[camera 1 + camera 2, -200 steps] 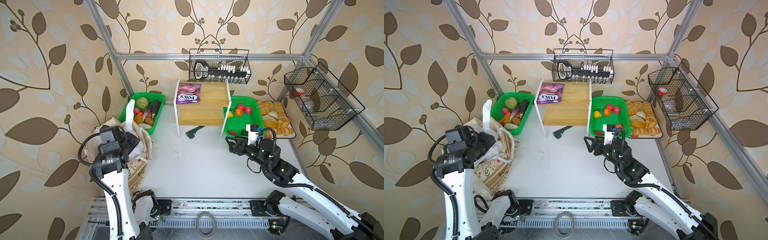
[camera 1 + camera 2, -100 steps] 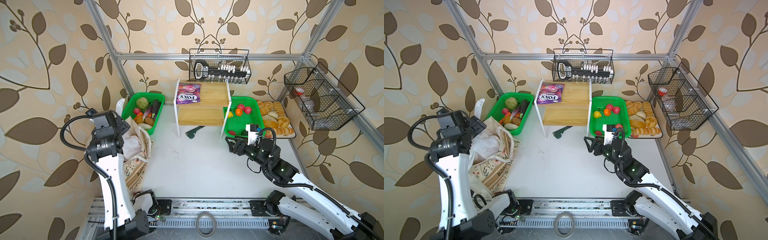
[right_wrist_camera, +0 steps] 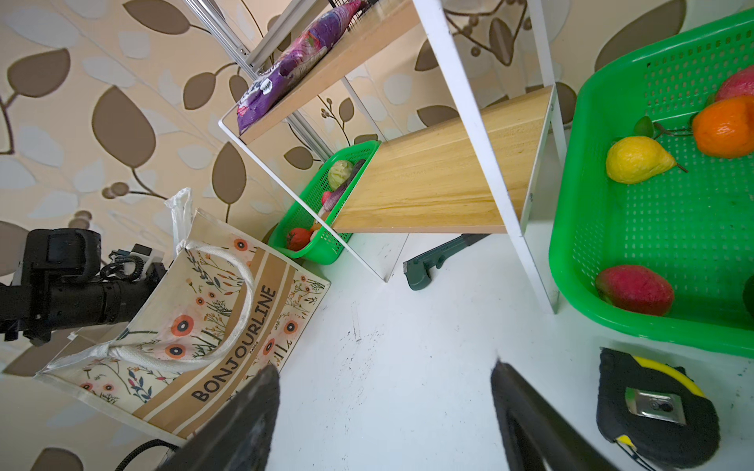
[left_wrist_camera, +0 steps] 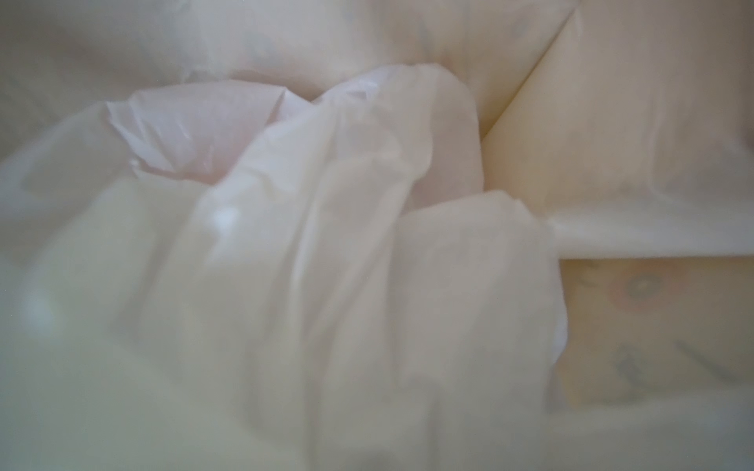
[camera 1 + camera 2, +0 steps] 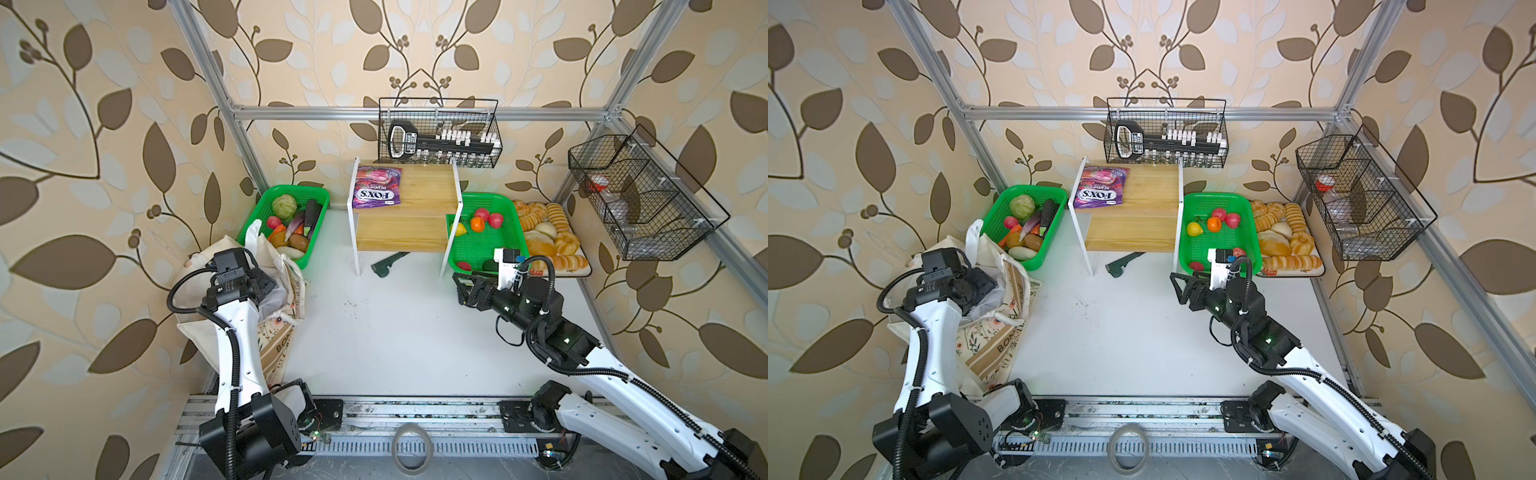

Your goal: Place the mixed food into the grocery bags and tie them

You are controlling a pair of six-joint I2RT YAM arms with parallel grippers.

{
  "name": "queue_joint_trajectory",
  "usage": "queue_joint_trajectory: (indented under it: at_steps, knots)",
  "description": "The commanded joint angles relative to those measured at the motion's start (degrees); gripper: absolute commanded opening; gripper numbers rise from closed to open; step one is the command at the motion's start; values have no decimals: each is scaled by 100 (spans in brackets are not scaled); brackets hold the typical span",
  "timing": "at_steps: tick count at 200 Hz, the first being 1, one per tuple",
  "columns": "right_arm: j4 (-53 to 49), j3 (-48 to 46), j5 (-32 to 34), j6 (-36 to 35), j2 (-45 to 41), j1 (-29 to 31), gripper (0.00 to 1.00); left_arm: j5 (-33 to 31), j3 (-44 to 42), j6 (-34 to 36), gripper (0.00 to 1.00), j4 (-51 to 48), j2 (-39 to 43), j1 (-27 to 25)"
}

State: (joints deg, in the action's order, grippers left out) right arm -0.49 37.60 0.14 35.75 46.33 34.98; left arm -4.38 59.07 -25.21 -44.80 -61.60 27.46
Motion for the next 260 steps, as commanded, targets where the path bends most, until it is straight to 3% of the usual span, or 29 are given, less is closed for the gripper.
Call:
queue_joint_trajectory:
  at_steps: [1, 47, 69, 86, 104, 157, 187, 206, 229, 260]
  knots:
    - [59, 1, -93, 2, 60, -6, 81, 47, 452, -28, 74, -92, 238, 22]
    - [148, -3, -80, 76, 78, -9, 81, -87, 1682, 81, 83, -379, 606, 22]
    - [183, 42, -134, 92, 131, -9, 81, -47, 1687, 356, 76, -63, 623, 18]
    - [89, 112, -172, 42, 145, -10, 81, -712, 1768, 495, 67, -151, 309, 22]
    - [45, 113, -151, 2, 111, -11, 81, -888, 1615, 580, 62, -42, -19, 22]
    - [-27, -7, -58, 2, -69, -34, 81, -141, 154, 16, 56, 401, -325, 160]
    - [-33, -51, -54, -20, -106, -55, 81, -192, 317, -17, 57, 331, -81, 163]
    - [-17, -26, -24, -98, -84, -109, 81, -36, 967, 80, 63, 81, 42, 163]
    - [-13, 36, 108, -202, -127, -209, 82, 365, 1618, -13, 81, 5, 325, 155]
    - [-242, 54, 693, -579, -421, -321, 85, 1498, 1989, -257, 92, 387, 658, -87]
